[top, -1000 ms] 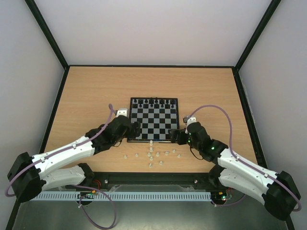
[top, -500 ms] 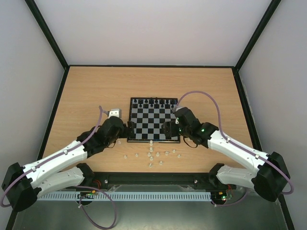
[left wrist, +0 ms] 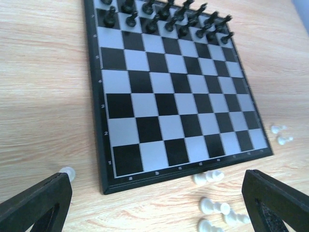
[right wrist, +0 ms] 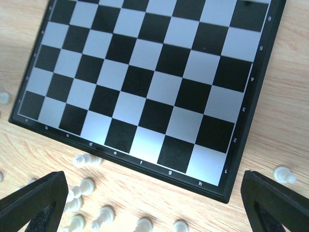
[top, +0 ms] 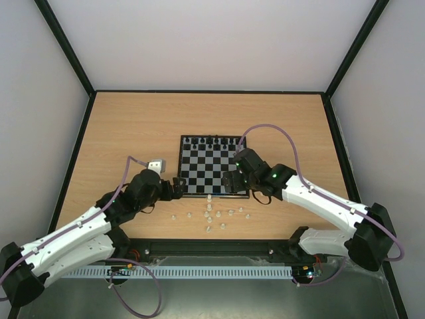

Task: Set up the chess pieces on the board
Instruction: Pick up the chess piece at the center of the board.

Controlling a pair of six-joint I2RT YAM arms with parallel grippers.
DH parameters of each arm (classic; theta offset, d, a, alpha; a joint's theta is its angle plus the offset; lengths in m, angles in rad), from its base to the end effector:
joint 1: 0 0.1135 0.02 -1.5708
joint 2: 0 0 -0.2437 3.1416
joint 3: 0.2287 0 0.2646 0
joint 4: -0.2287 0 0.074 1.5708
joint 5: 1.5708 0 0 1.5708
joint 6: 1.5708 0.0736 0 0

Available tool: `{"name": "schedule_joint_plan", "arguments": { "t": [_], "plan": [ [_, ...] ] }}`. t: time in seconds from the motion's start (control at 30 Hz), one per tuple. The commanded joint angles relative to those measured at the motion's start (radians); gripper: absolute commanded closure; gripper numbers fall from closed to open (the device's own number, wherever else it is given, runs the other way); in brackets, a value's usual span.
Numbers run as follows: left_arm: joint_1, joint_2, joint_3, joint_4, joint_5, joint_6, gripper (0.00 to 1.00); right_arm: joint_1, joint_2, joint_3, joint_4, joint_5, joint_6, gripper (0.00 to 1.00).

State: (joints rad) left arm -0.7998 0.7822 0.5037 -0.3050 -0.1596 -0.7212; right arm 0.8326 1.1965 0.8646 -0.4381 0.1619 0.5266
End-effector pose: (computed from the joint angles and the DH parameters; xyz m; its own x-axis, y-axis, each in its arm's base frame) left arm 0.1713 -0.1595 0.1913 -0.6949 -0.2203 -0.6846 0.2089 0.8490 -0.4853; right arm 0.2102 0.2134 0.2110 -0.7328 -0.0683 -0.6770 -0.3283 0.9070 0.2638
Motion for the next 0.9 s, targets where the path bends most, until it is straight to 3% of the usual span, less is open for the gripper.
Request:
{"name": "schedule_joint_plan", "arguments": {
  "t": [0.0,0.23,0.37,0.5,0.67,0.87],
  "plan": [
    [0.004,-0.061,-0.003,0.015,0.071,0.014,0.0,0.007,-0.026,0.027,-0.047,0.01,0.004,0.01],
    [0.001,-0.246,-0.087,0.027,0.113,-0.032,0.0,0.007,0.012,0.027,-0.023,0.021,0.01,0.01],
    [-0.001,-0.285,-0.081,-0.026,0.059,-0.053,0.0,0.007,-0.014,-0.004,0.048,-0.043,0.0,0.02],
    [-0.003,-0.24,-0.037,-0.071,0.025,-0.096,0.01,0.007,-0.051,0.01,0.072,-0.096,-0.03,0.01],
    [-0.002,-0.171,-0.052,0.044,0.071,-0.122,0.01,0.007,-0.068,-0.012,0.086,-0.146,0.004,0.01],
    [-0.002,-0.03,-0.022,0.113,0.07,-0.05,0.01,0.007,-0.023,-0.014,0.085,-0.163,0.003,0.01]
  ]
}}
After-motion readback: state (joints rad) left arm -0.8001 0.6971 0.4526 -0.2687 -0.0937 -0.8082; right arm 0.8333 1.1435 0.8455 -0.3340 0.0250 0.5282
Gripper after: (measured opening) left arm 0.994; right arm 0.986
